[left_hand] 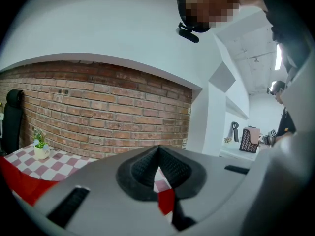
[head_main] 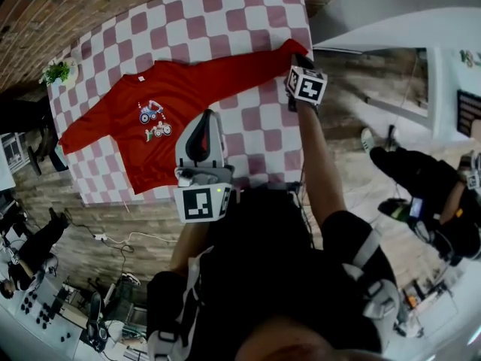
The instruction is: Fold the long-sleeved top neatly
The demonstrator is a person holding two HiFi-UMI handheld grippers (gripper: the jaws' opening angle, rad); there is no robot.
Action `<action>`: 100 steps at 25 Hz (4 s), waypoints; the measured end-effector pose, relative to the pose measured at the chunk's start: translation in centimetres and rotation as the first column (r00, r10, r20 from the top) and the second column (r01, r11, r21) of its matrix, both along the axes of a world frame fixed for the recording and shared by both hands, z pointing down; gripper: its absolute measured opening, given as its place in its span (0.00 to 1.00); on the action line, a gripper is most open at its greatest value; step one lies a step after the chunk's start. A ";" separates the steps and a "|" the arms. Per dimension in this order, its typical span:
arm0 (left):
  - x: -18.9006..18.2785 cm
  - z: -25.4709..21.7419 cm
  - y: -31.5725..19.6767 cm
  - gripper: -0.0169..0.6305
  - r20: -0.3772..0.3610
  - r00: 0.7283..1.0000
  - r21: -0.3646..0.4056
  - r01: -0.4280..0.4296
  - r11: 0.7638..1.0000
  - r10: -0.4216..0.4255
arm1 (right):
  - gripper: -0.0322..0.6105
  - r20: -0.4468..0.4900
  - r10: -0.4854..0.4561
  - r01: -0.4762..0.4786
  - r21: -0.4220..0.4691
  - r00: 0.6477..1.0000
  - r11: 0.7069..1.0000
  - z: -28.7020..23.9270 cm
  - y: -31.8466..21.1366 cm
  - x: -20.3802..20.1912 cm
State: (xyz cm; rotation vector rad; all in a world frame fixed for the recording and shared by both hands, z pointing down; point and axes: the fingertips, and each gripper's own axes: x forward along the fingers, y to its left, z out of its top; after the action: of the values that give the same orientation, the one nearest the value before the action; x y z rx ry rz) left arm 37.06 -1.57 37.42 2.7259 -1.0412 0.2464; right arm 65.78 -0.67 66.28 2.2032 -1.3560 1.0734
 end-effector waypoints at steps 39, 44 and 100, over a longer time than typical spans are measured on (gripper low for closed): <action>-22.4 -4.2 4.0 0.02 -0.046 0.956 0.084 0.291 0.953 -0.288 | 0.09 -0.329 -0.495 0.579 0.243 0.804 0.779 -20.9 -1.2 -23.9; -27.4 -4.1 4.3 0.02 -0.054 0.952 0.082 0.304 0.949 -0.300 | 0.09 -0.374 -0.527 0.626 0.227 0.763 0.746 -21.9 -1.1 -29.0; -60.4 5.7 4.4 0.02 -0.025 0.871 -0.057 0.488 0.871 -0.490 | 0.09 -0.296 -0.946 0.975 -0.127 0.136 0.180 -1.3 4.9 -76.1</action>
State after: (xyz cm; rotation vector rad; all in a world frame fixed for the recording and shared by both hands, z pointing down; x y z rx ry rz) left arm -23.33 2.86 43.11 2.3071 -1.6394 0.1282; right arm -10.36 4.21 65.01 0.8717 -2.1333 0.0811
